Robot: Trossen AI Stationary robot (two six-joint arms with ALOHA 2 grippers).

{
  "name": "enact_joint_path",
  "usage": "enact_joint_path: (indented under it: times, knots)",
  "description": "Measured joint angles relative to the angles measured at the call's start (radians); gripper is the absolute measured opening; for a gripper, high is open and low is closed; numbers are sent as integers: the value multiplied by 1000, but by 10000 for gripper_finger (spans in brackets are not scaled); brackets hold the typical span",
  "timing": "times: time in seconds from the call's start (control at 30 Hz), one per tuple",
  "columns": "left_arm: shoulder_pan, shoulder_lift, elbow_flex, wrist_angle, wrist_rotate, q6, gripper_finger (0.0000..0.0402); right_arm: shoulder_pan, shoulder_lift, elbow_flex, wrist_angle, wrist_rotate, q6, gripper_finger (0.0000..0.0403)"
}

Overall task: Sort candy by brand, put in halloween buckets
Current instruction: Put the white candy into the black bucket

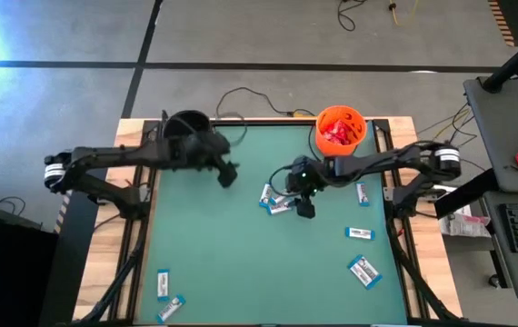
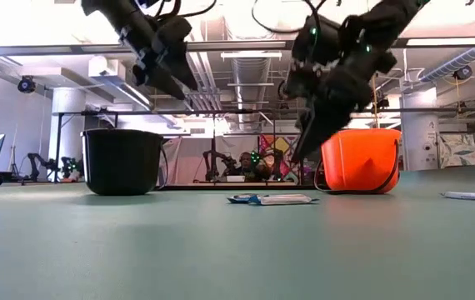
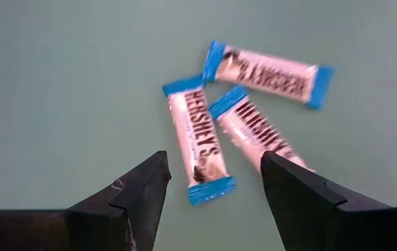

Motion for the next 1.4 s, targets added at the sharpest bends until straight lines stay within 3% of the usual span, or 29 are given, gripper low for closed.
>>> enact_joint_path:
  times: [0.27, 0.63, 0.87, 1.0, 1.17, 1.4]
  knots:
    - [-170, -9, -128, 28, -30, -117, 245, 12, 188, 23, 108, 2, -22, 219]
    - [-351, -16, -187, -90, -32, -303, 233, 21, 411, 246, 122, 18, -69, 219]
    - [-367, 2, -276, 143, -59, -303, 232, 48, 487, 426, 81, 30, -132, 219]
    - [-368, 47, -315, 338, -77, -148, 232, 59, 413, 485, -65, 24, -162, 219]
    - [-344, 159, -316, 509, -104, 5, 232, 65, 244, 460, -262, 22, -174, 219]
    - [-255, 349, -293, 700, 49, 99, 231, 74, -41, 303, -308, 27, -54, 219]
